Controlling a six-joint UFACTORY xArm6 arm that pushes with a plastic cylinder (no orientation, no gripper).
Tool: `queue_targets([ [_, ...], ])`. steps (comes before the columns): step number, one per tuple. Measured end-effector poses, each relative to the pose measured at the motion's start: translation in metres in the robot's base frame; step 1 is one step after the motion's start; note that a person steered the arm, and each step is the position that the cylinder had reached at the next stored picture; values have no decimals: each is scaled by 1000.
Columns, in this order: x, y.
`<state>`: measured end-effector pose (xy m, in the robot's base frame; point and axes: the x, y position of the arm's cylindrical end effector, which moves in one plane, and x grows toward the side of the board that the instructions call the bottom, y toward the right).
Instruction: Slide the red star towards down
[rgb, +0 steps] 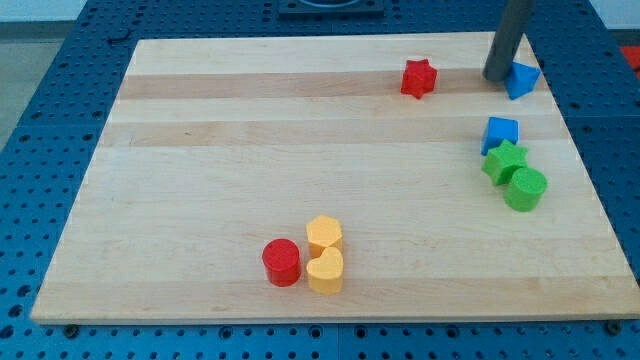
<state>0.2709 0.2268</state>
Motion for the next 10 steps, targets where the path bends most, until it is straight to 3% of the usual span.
queue_targets([
  [1, -40, -10],
  [2, -40, -44],
  [5, 76, -146],
  [8, 83, -141],
  [10, 121, -158],
])
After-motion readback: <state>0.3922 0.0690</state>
